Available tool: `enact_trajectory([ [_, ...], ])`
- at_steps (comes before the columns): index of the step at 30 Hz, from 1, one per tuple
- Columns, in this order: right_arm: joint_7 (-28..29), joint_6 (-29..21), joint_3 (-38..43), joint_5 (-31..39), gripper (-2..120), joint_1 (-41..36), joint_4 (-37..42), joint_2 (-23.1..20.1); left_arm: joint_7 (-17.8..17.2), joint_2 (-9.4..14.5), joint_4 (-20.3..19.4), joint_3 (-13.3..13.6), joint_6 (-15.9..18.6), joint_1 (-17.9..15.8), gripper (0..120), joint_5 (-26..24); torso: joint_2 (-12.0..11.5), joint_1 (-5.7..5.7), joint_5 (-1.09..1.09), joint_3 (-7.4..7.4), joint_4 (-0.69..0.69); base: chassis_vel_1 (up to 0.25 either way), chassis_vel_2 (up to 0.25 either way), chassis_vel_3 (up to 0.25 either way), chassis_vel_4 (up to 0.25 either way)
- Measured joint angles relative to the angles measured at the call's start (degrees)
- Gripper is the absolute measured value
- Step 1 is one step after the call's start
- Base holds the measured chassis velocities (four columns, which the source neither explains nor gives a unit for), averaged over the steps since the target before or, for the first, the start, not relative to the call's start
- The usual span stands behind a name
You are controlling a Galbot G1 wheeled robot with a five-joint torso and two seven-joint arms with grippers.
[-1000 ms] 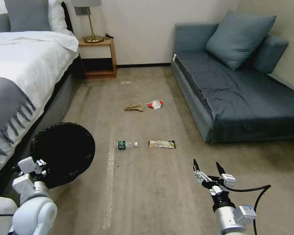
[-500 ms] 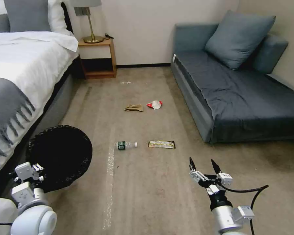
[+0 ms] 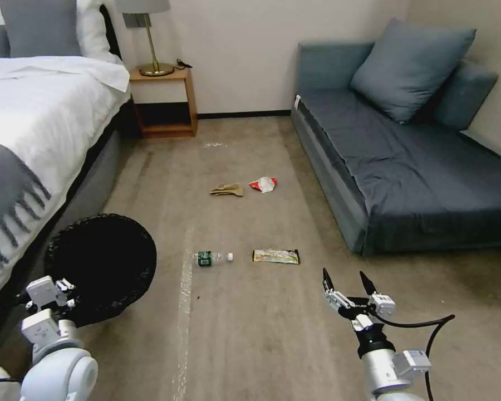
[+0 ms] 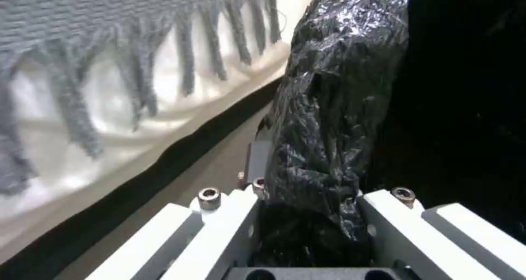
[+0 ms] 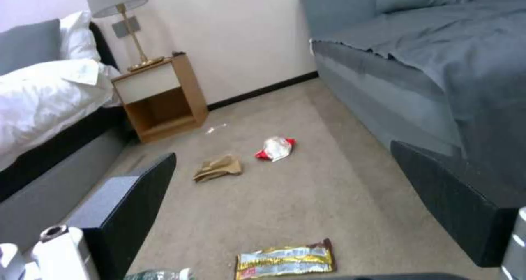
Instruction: Pick up the trash bin, then pick up the garbage on the floor and place it into the trash bin.
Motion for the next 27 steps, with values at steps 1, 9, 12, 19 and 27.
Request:
enact_trajectory([
  [1, 0.0, 0.1, 0.0, -0.1, 100, 0.1, -0.2, 0.1, 0.0, 0.1, 0.3, 0.0, -0.1, -0.2, 4, 0.0, 0.0, 0.00, 0.00, 0.00, 0.00, -0.084, 0.089, 0.107, -0.091],
  [9, -0.2, 0.3, 0.0, -0.6, 100, 0.7, -0.9, 0.2, 0.0, 0.4, 1.6, 0.0, -0.5, -0.8, 4, -0.2, 0.0, 0.00, 0.00, 0.00, 0.01, -0.083, 0.098, 0.093, -0.086],
  [12, -0.2, 0.3, 0.0, -0.7, 100, 0.9, -1.1, 0.2, 0.0, 0.4, 2.1, 0.1, -0.6, -1.2, 4, -0.2, 0.0, 0.00, 0.00, 0.00, 0.01, -0.092, 0.109, 0.104, -0.079],
  [19, -0.4, 0.3, 0.2, -0.8, 100, 1.3, -1.5, 0.0, 0.0, 0.4, 2.6, 0.2, -0.7, -1.7, 4, -0.2, 0.0, 0.00, 0.00, 0.00, 0.00, -0.100, 0.106, 0.091, -0.094],
  [27, -0.6, 0.5, 0.3, -1.0, 100, 1.6, -2.0, -0.3, 0.0, 0.3, 3.0, 0.3, -0.9, -1.9, 4, -0.2, 0.0, 0.00, 0.00, 0.00, 0.01, -0.102, 0.093, 0.097, -0.097],
])
